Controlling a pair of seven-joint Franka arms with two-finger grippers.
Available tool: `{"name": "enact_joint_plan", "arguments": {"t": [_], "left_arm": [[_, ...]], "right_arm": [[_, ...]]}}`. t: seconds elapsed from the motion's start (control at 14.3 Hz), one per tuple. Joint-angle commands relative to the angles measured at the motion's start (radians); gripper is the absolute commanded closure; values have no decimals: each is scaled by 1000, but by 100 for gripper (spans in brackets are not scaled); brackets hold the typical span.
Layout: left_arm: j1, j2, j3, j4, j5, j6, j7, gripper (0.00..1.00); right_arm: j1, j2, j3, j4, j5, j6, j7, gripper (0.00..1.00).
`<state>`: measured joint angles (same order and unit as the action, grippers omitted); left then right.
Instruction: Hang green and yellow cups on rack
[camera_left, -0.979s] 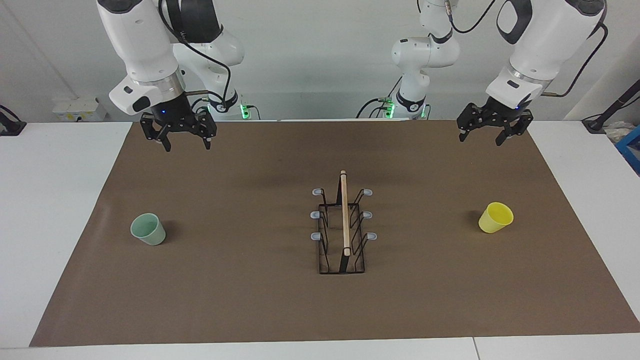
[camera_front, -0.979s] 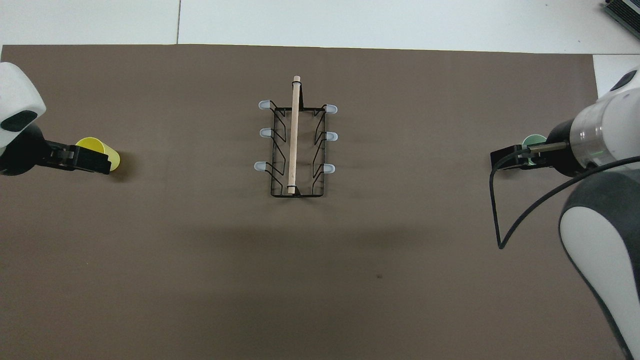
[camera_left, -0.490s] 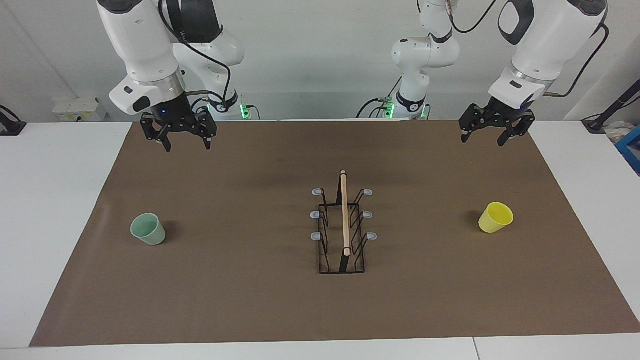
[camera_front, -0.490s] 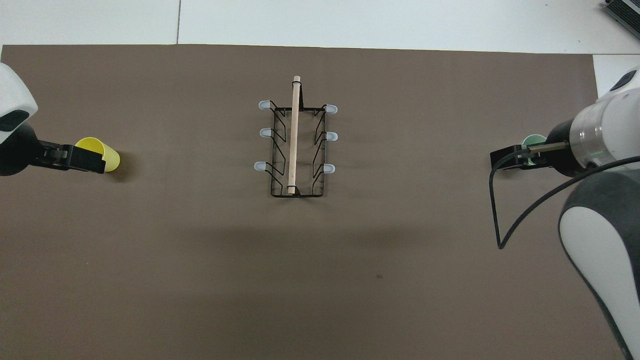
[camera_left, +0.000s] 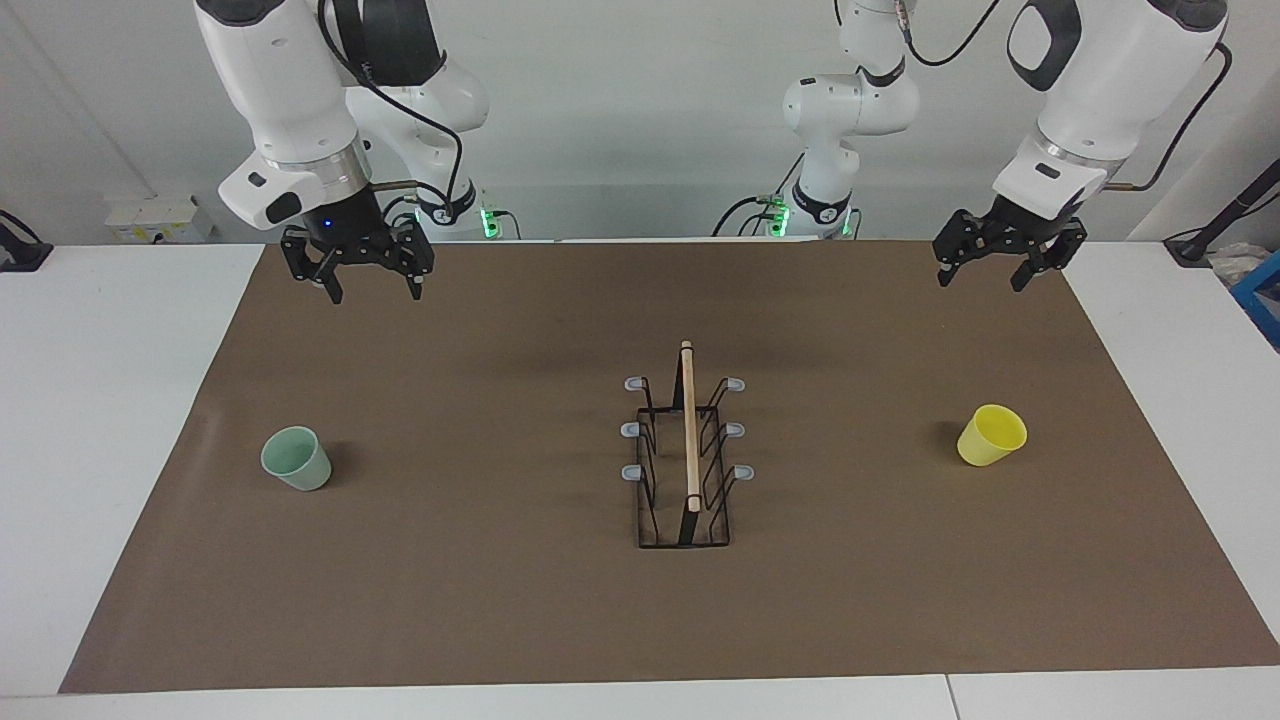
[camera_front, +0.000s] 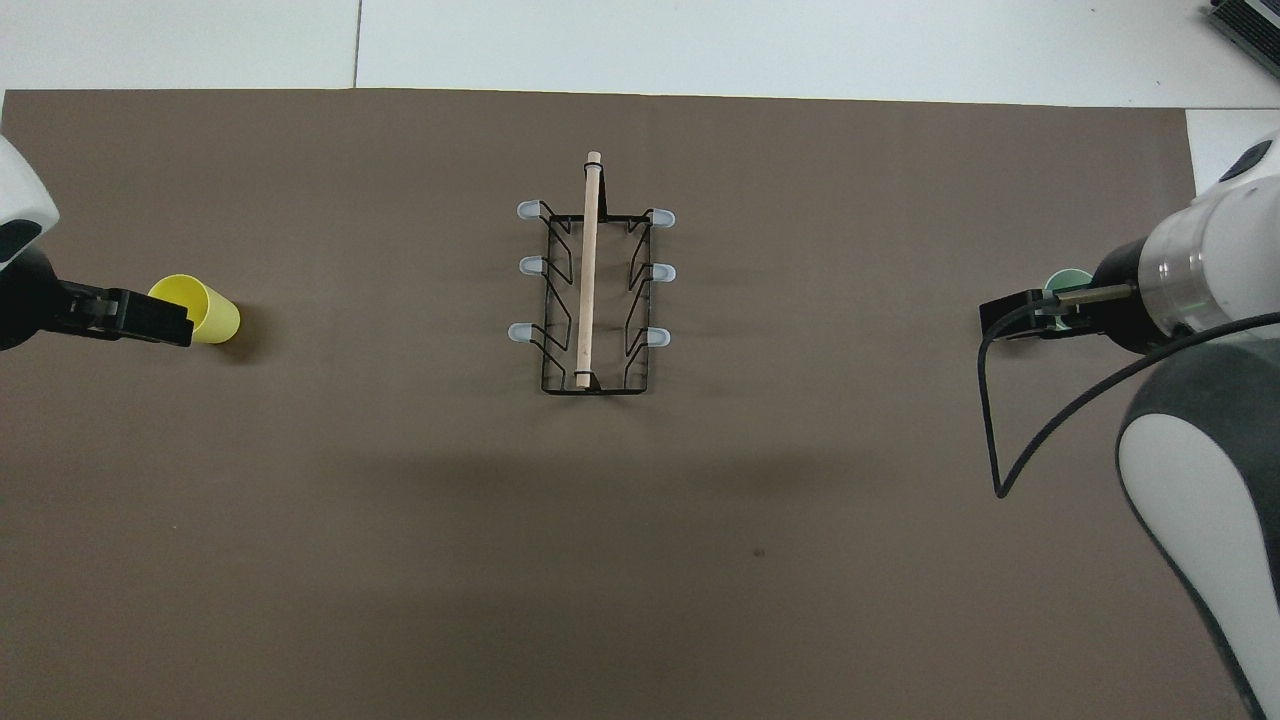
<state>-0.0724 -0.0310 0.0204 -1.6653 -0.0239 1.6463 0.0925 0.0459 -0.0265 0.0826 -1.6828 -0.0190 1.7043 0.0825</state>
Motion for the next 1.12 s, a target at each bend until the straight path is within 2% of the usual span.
{"name": "enact_joint_plan", "arguments": {"t": [0.0, 0.21, 0.56, 0.77, 1.05], "left_arm": [[-10, 75, 41, 56, -7, -6, -52, 0], [-9, 173, 61, 154, -50, -9, -199, 0], [-13, 318, 168, 249, -203, 52, -526, 0], [-12, 382, 228, 268, -304, 104, -695, 0], [-23, 529, 314, 387, -399, 95, -911, 0]], "right_arm": [[-12, -3, 8, -11, 4, 20, -21, 0], [-9, -3, 8, -11, 4, 21, -21, 0], [-8, -4, 8, -18, -1, 26, -20, 0], [3, 8, 8, -38, -116, 37, -122, 0], [0, 13, 8, -110, -137, 83, -199, 0]]}}
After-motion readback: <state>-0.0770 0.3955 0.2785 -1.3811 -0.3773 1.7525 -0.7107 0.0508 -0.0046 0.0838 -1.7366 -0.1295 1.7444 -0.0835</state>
